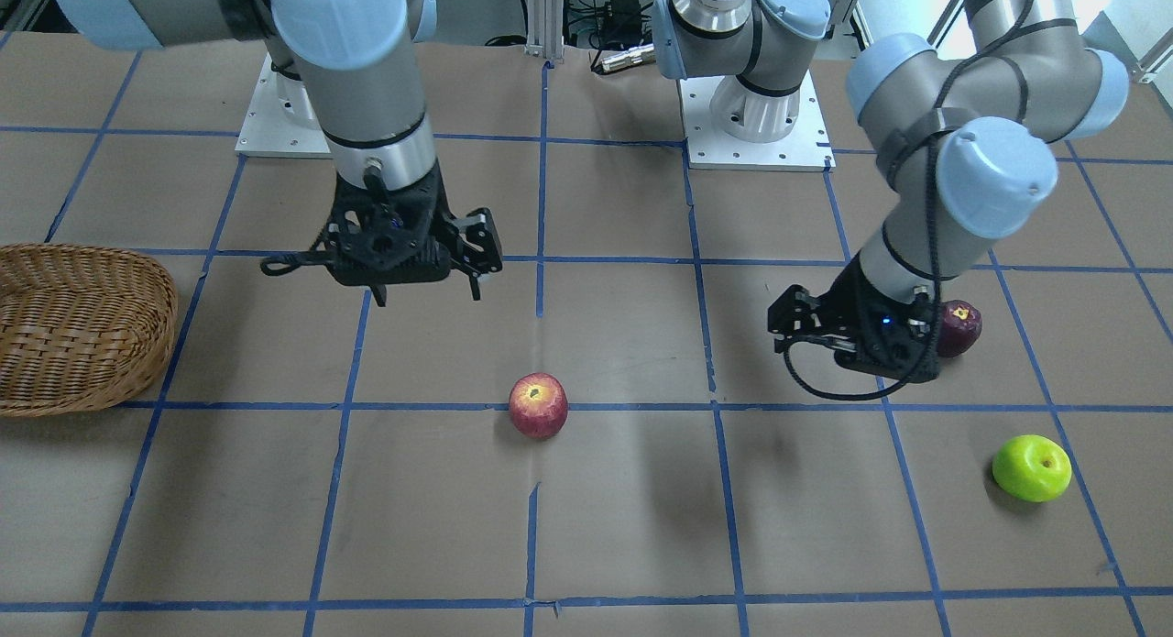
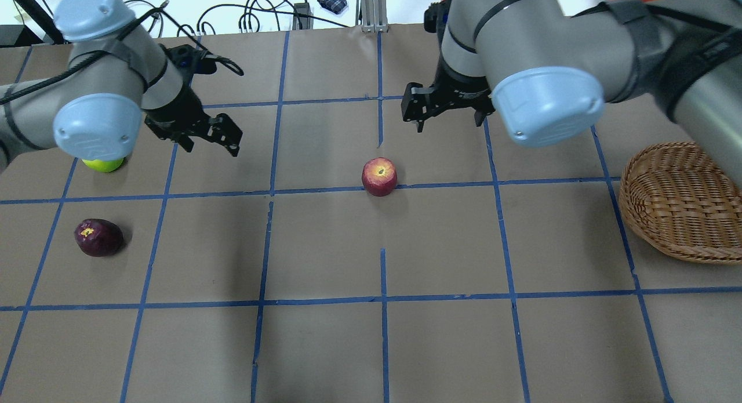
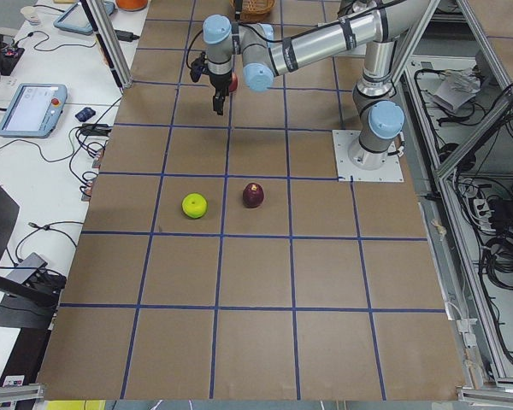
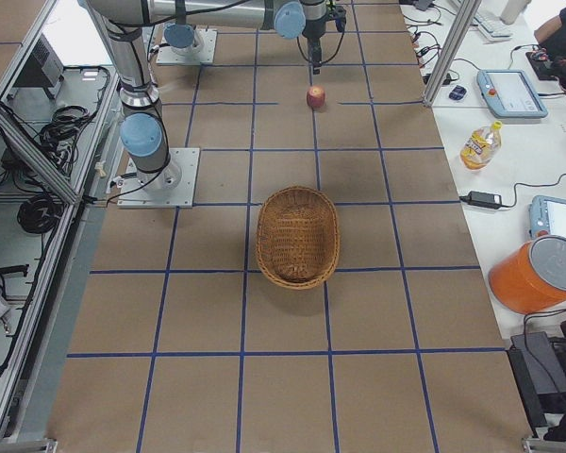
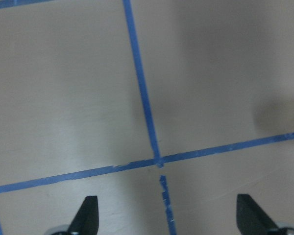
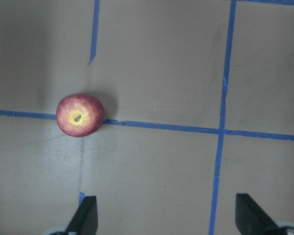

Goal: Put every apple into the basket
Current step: 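Move the right gripper toward the red apple while the left returns toward the purple apple, then grasp the red apple with the right gripper while the left lowers onto the purple apple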

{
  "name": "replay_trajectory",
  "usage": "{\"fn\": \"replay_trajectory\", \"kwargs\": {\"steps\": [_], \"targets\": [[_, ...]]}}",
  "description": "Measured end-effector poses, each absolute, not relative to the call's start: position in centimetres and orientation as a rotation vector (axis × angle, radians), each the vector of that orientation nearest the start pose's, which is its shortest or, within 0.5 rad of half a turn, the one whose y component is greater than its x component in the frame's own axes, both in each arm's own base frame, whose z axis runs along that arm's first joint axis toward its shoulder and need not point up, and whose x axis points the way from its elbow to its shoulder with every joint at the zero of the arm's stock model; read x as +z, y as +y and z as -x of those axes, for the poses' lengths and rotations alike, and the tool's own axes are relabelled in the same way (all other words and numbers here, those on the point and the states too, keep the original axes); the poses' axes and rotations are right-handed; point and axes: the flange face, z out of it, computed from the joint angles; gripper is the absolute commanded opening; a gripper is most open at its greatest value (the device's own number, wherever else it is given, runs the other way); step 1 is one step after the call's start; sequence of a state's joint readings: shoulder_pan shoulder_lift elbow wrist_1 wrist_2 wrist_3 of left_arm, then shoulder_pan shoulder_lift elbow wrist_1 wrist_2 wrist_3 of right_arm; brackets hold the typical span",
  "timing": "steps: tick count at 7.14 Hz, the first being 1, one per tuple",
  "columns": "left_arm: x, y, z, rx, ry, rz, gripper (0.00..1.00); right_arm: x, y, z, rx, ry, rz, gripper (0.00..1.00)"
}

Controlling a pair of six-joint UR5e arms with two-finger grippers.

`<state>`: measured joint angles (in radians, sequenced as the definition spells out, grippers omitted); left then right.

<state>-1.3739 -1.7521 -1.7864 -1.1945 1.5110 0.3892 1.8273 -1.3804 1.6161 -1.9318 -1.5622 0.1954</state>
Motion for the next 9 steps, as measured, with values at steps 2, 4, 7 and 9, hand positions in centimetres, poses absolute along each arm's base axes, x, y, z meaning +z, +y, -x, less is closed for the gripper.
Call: {"fn": "replay_trajectory", "kwargs": {"steps": [2,4,7,9], "targets": [[32.5,-53.7,-3.2,0.047,3.149,-0.366,1.0,35.4,-53.5,-31.2,-0.196,3.094,0.076,1.0],[30.4,-51.4,-9.4,0.112,3.13,-0.444,1.0,29.9,-54.6,-34.2,-0.227,3.128,0.102,1.0],[26.4,-49.1,-17.4,0.135,3.142,-0.482,1.0,21.9,-56.7,-35.8,-0.245,3.139,0.117,1.0],[24.1,-48.5,-18.8,0.127,3.136,-0.497,1.0,19.7,-56.9,-36.1,-0.211,3.127,0.121,1.0]]}}
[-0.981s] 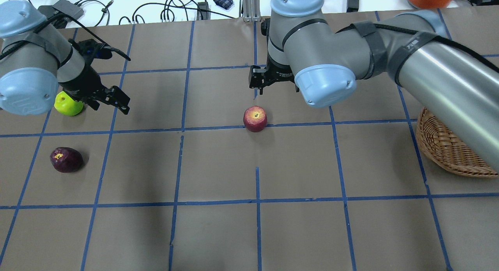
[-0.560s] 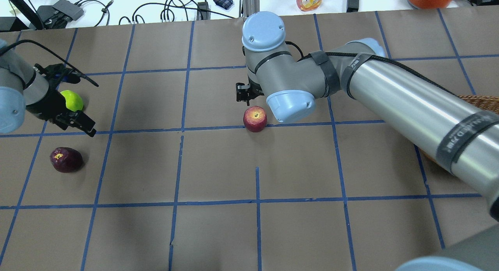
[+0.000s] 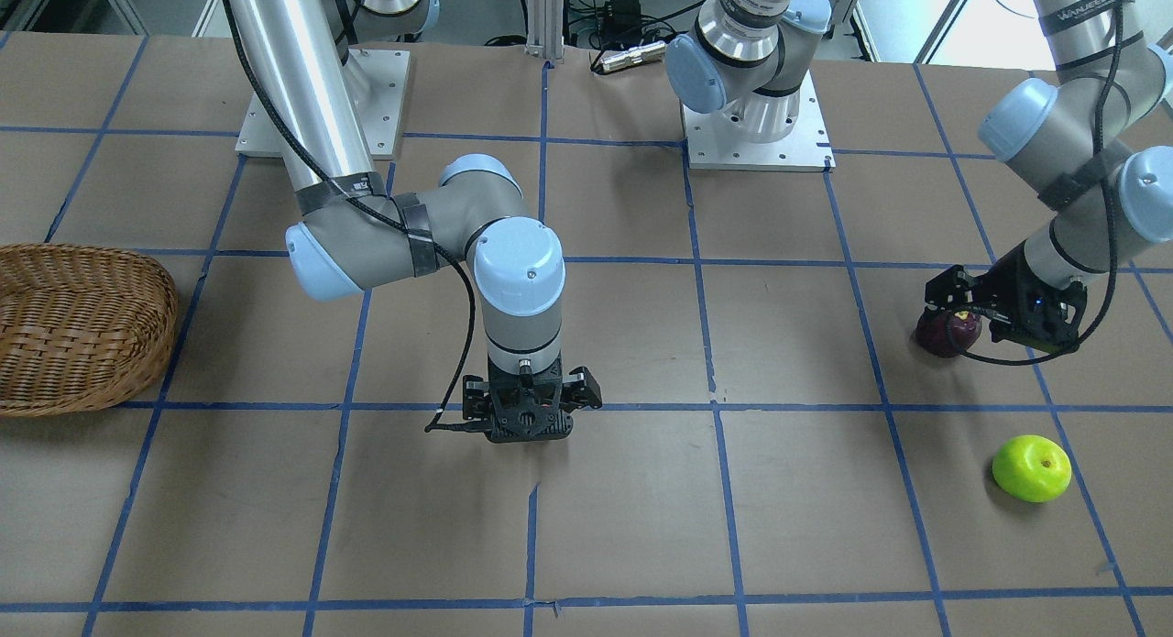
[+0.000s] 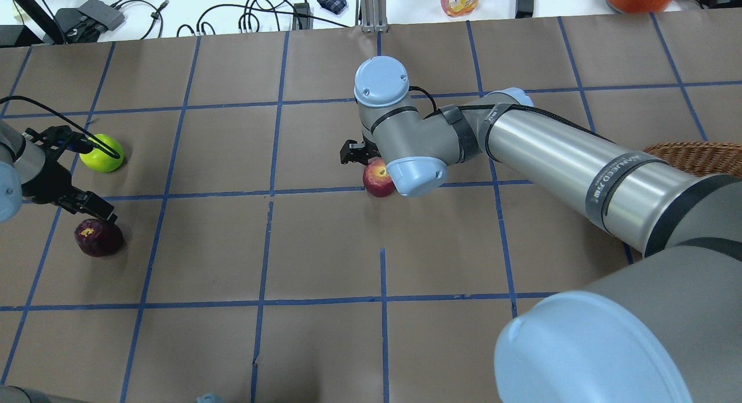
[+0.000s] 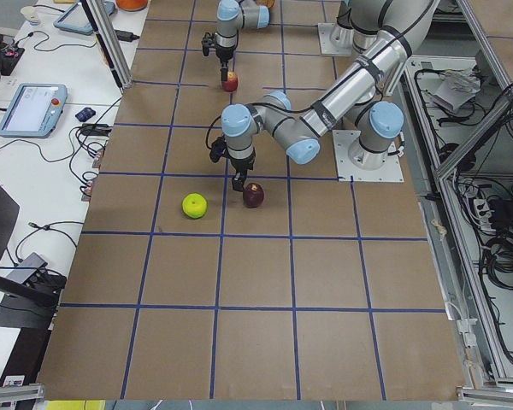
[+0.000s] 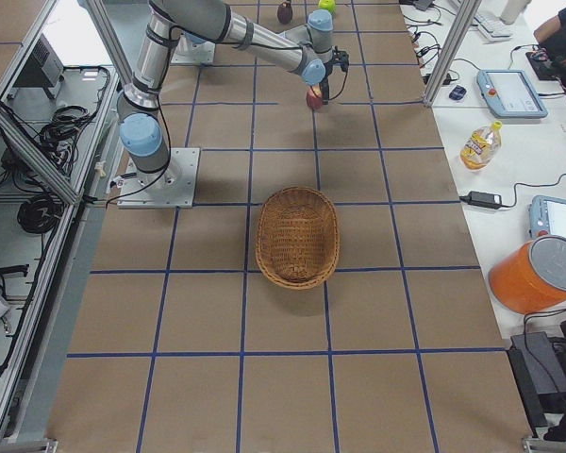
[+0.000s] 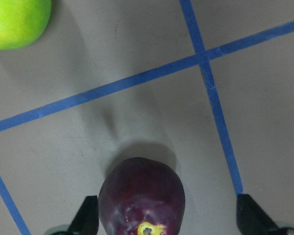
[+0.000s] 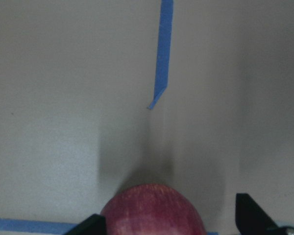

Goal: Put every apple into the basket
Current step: 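Grasp the red apple with the right gripper while the left lowers onto the purple apple, then carry the red apple into the basket while the left centers the purple apple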

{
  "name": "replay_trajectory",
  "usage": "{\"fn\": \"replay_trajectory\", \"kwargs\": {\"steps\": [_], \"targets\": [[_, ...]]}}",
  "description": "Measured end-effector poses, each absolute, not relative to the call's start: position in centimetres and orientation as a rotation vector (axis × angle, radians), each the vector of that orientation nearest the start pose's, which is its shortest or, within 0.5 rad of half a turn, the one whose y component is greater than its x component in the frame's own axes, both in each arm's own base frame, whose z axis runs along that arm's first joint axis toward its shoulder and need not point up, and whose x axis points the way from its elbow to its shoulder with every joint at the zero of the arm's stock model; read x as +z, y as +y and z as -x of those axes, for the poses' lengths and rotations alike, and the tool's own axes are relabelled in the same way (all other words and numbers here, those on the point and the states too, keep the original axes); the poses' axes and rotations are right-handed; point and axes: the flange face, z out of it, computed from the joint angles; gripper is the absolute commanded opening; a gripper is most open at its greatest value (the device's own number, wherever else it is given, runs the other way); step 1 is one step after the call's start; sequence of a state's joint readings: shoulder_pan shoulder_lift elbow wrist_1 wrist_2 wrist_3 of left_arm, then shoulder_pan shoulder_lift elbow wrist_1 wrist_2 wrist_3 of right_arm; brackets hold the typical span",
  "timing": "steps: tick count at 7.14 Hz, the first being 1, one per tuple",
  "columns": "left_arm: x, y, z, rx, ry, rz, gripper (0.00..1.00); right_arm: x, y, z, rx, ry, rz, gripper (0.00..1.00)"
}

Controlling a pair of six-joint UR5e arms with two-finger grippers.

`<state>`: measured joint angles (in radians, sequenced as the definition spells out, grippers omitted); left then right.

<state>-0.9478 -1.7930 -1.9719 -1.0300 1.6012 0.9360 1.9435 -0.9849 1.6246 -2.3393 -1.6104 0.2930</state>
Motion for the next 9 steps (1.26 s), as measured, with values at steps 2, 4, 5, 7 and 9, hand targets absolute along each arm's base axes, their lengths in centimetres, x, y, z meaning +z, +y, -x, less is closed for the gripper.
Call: {"fn": "replay_trajectory", "kwargs": {"steps": [2,4,5,7,9], "targets": [[21.5,-47.9,-20.5,0.121,3.137,-0.474,1.0,18.7,-56.7,-36.5,-0.189,3.122,0.126,1.0],[20.1,-47.8,-20.9,0.134,3.144,-0.475,1.0,18.9,-55.7,-38.2,-0.176,3.093,0.142,1.0],[19.5,-47.4,-20.7,0.152,3.155,-0.472,0.41,18.8,-55.3,-38.6,-0.17,3.093,0.147,0.97],[18.9,-46.9,-20.5,0.147,3.158,-0.47,0.0,17.8,-54.5,-38.5,-0.133,3.114,0.162,0.34],[21.9,-48.7,-18.8,0.061,3.123,-0.503,0.0,18.1,-54.4,-37.7,-0.123,3.122,0.152,0.33]]}}
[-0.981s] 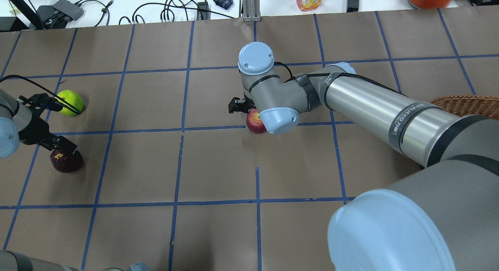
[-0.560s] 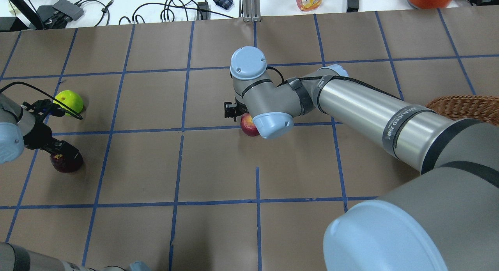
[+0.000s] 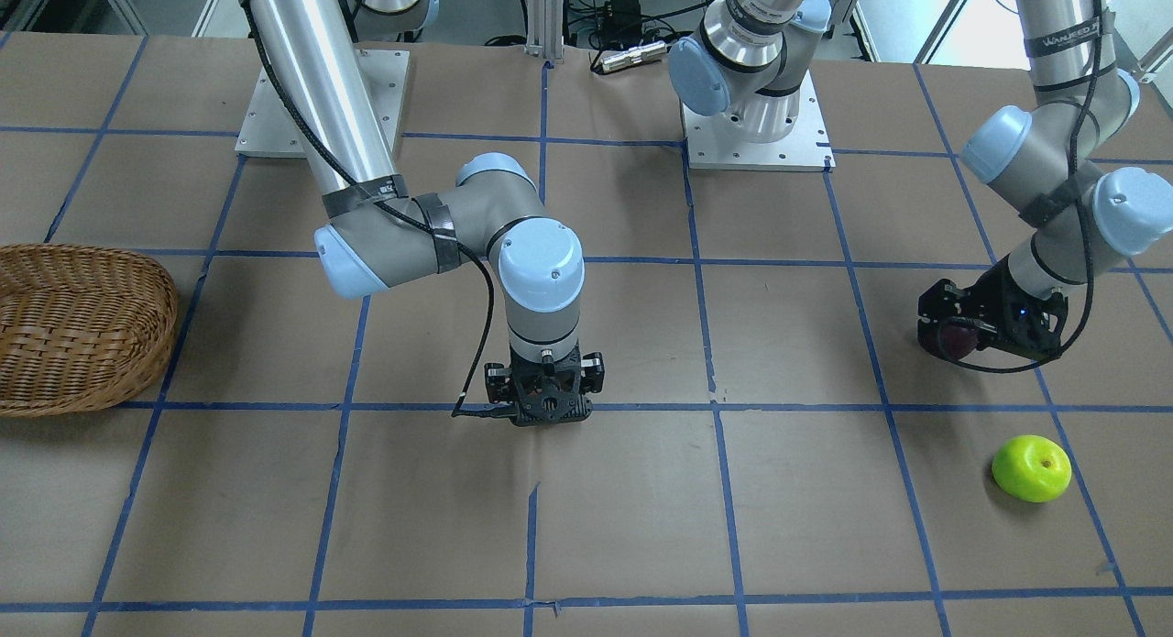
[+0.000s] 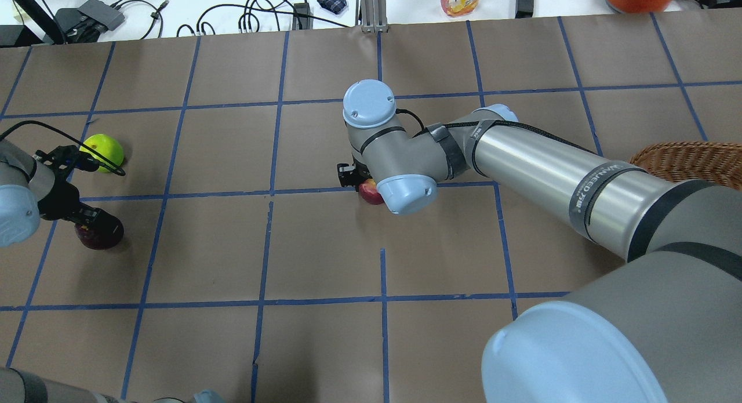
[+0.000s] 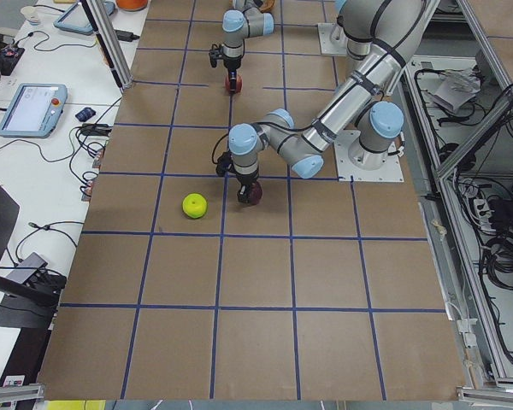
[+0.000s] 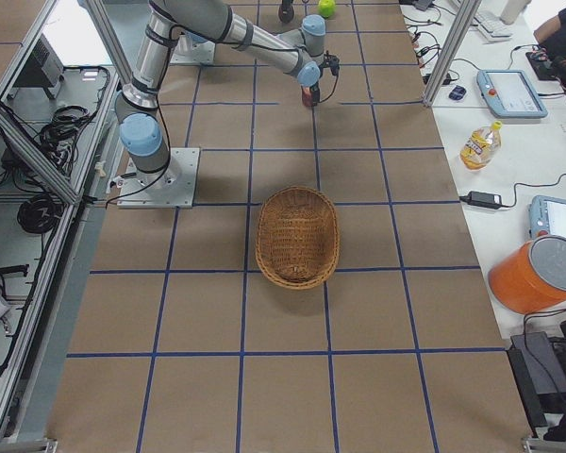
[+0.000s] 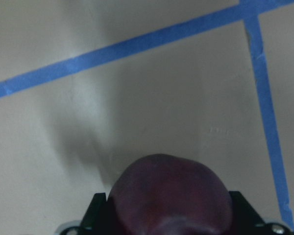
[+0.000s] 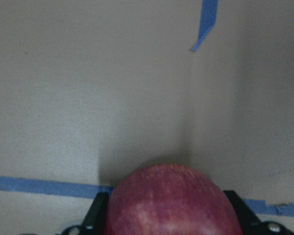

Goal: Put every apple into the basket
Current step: 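Carry the red apple into the basket while the left centers the purple apple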

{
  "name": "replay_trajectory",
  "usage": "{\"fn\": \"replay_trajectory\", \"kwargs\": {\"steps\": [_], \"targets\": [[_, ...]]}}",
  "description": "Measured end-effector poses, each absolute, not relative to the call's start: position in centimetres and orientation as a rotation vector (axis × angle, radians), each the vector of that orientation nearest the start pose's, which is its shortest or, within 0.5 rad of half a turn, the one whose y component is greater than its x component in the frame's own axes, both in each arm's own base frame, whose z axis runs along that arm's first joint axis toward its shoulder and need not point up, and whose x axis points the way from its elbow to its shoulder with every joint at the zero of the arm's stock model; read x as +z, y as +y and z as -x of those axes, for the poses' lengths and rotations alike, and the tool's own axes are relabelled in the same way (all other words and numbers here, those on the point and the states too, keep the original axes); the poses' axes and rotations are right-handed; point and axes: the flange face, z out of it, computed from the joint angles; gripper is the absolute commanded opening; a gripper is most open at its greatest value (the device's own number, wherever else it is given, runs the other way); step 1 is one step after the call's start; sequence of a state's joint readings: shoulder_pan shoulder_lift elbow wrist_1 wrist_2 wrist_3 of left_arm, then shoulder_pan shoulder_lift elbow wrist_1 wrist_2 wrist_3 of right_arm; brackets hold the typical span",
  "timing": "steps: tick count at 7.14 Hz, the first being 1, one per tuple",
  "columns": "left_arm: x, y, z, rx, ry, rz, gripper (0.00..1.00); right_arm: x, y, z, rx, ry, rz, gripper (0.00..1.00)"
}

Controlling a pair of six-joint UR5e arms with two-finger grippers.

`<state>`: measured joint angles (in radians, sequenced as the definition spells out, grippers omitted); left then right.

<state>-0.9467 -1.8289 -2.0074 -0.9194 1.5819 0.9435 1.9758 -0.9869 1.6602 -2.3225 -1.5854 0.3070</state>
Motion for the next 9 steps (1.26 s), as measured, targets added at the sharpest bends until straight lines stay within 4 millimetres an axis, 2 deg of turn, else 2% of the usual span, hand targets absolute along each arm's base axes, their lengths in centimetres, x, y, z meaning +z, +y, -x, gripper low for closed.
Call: {"fn": "replay_trajectory", "kwargs": {"steps": [1,2,3,4,5,6,7,8,9], "targets": [[23.7,-50.8,-15.4,0.033,3.127,-0.512,0.0,20.1,-54.9,-36.5,-0.15,3.116,0.125,0.34],[24.1,-52.7,-10.3,0.029,3.16,-0.465,0.0,23.6,-55.7,-33.7,-0.181,3.113,0.088,0.35],[24.6,-53.9,-4.5,0.009,3.202,-0.362,0.0,27.2,-56.9,-28.5,-0.189,3.119,0.071,0.41],[25.1,-54.2,1.1,0.0,3.235,-0.24,0.0,29.8,-57.7,-21.8,-0.177,3.133,0.063,0.4],[25.1,-54.3,6.9,-0.001,3.266,-0.11,0.0,31.1,-57.8,-14.5,-0.157,3.149,0.043,0.37],[25.4,-54.2,12.5,-0.028,3.291,0.013,0.0,31.1,-57.0,-7.3,-0.122,3.166,0.055,0.39],[25.9,-53.7,18.9,-0.092,3.306,0.049,0.0,30.4,-55.7,0.6,-0.081,3.184,0.109,0.38],[25.4,-53.1,23.9,-0.142,3.32,0.019,0.0,29.6,-54.3,8.9,-0.049,3.184,0.161,0.43],[24.3,-52.8,26.9,-0.177,3.333,0.039,0.0,28.6,-52.8,16.0,-0.032,3.165,0.198,0.53]]}}
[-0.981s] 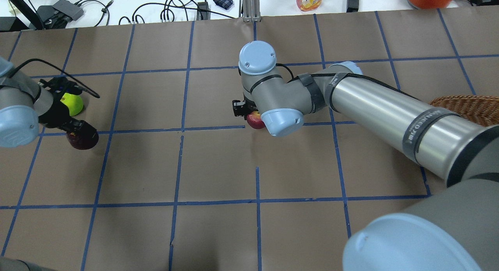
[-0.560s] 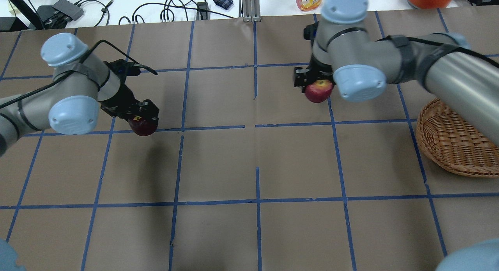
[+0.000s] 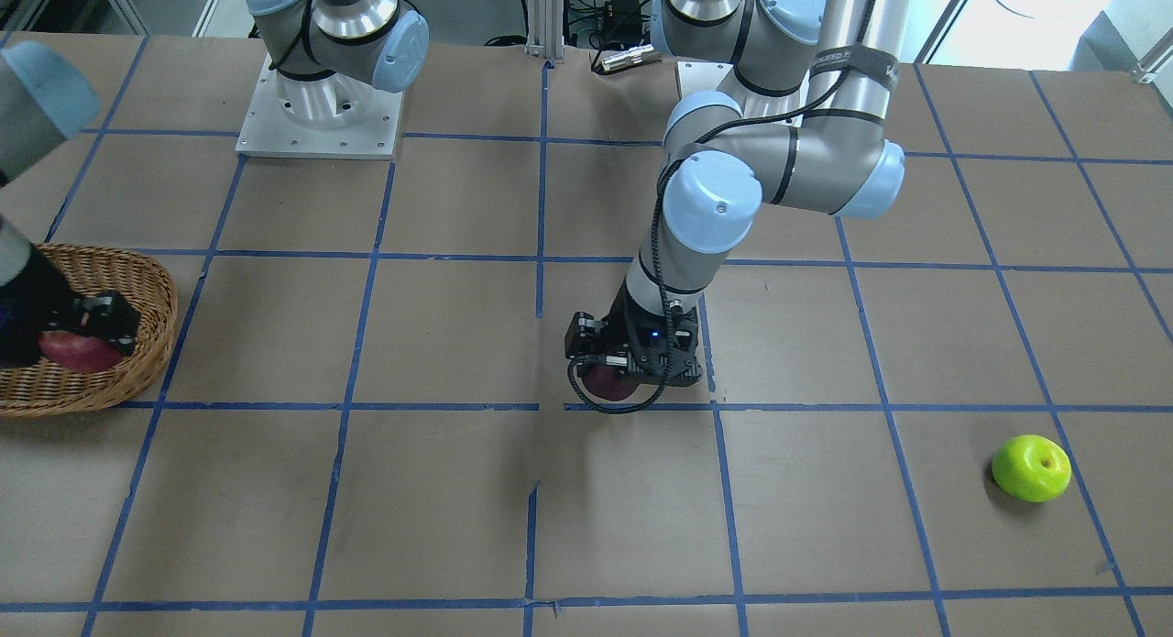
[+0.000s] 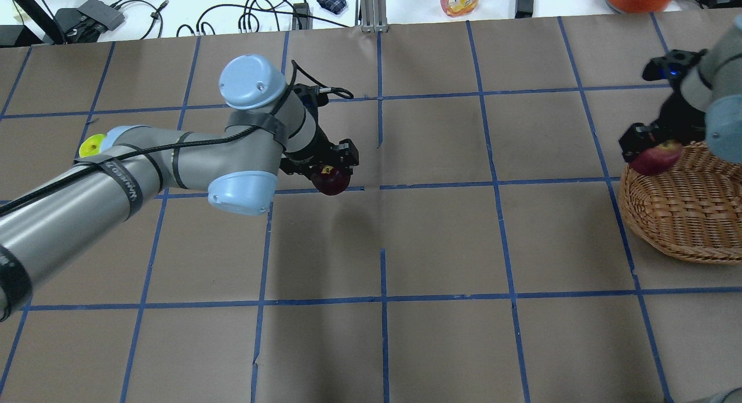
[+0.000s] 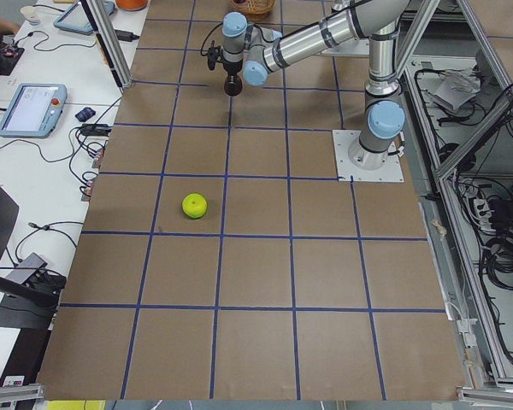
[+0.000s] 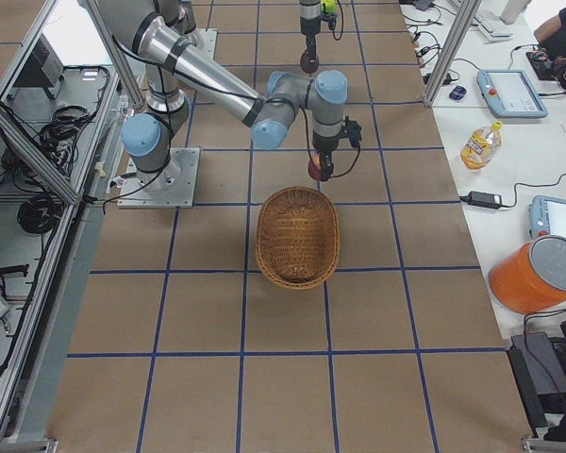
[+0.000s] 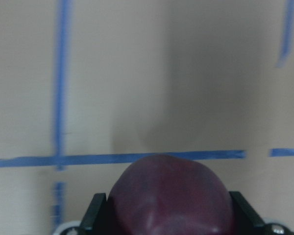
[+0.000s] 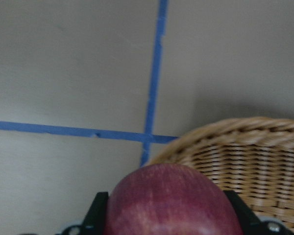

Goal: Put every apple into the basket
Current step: 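Carry the red apple into the basket while the left centers the purple apple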

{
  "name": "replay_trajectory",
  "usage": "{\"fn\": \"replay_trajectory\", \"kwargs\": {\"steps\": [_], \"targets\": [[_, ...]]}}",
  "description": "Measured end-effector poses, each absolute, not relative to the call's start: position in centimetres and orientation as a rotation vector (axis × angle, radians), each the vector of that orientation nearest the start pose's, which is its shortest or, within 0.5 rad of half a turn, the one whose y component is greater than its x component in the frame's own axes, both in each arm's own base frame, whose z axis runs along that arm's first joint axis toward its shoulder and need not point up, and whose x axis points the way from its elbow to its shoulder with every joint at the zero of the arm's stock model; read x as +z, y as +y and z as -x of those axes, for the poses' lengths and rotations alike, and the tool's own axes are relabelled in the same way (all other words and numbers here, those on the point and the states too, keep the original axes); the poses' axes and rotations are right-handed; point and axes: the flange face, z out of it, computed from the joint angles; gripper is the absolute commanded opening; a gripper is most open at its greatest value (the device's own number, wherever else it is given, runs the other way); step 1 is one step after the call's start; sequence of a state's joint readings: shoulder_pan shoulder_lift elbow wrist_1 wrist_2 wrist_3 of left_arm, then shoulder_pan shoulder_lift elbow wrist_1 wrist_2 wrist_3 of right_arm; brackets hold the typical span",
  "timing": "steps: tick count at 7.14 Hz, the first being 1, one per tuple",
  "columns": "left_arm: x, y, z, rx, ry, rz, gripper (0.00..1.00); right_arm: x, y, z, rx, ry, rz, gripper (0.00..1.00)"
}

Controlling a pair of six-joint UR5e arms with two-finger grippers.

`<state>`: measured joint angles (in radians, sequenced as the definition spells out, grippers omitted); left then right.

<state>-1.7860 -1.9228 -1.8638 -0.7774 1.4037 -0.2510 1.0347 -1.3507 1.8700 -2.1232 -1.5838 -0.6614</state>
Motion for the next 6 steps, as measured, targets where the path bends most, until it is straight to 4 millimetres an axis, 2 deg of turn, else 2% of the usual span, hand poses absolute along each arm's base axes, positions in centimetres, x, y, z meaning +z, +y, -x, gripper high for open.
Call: {"fn": "replay_trajectory", "kwargs": {"steps": [1,2,3,4,6], "targets": [[23.5,-52.8,28.9,-0.214,3.351,0.08,0.24,27.1,-51.8,21.5,-0.05,3.149,0.253,0.67],[22.2,-52.9,30.2,-0.222,3.366,0.098,0.99,25.5,-51.0,26.1,-0.13,3.134,0.31,0.69],[21.2,-53.1,30.9,-0.225,3.372,0.101,1.0,24.1,-49.9,30.0,-0.235,3.107,0.367,0.78],[21.3,-53.7,31.2,-0.254,3.384,0.094,1.0,22.9,-48.8,32.7,-0.294,3.094,0.398,1.0],[24.1,-55.6,31.4,-0.292,3.411,0.061,1.0,22.4,-47.7,34.8,-0.307,3.102,0.445,1.0]]}}
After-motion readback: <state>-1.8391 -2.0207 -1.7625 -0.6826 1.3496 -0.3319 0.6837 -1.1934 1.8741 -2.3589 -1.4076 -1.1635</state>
